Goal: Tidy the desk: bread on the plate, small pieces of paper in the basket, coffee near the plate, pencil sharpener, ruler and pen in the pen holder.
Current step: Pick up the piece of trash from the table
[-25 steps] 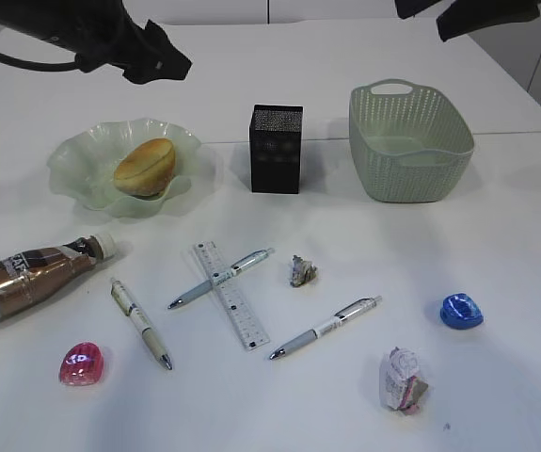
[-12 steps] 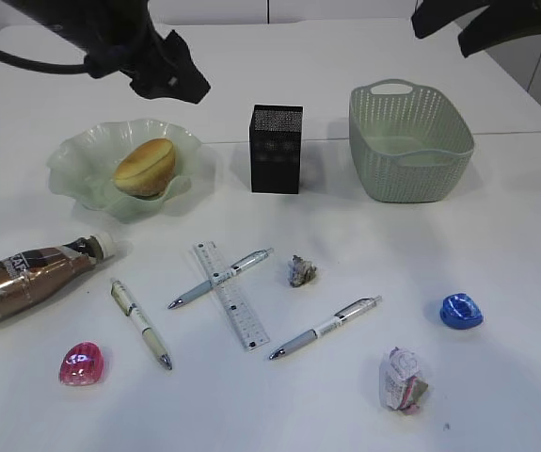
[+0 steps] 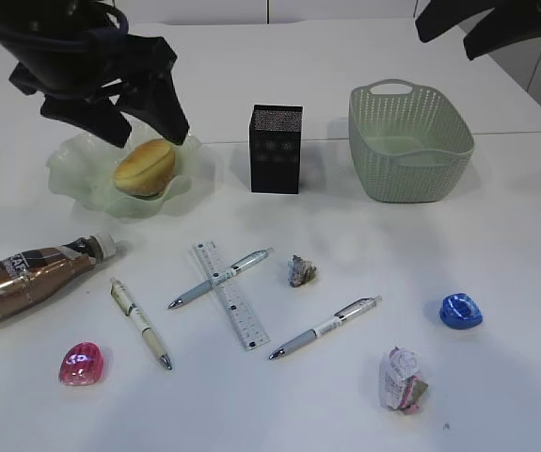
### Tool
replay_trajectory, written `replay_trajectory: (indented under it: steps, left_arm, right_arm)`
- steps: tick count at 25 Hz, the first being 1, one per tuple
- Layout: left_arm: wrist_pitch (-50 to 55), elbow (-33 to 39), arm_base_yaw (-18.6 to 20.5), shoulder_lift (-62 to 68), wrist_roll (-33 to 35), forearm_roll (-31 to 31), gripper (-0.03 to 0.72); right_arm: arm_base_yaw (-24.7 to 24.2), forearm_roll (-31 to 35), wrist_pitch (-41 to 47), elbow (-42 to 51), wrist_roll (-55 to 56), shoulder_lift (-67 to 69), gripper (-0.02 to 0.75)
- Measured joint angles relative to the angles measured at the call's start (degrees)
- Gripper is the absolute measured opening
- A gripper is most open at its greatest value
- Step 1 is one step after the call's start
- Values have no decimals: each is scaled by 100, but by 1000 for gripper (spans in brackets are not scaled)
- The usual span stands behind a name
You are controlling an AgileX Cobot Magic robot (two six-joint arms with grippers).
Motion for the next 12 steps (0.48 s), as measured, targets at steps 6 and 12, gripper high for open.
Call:
replay_trajectory:
  steps: [6, 12]
  left_arm:
    - [822, -13, 0, 0, -361, 360, 519]
    - [1221, -13, 0, 0, -504, 1115, 519]
  right_arm:
    - [0, -355, 0, 0, 218, 0, 559]
    - [0, -781, 21, 0, 418, -72, 559]
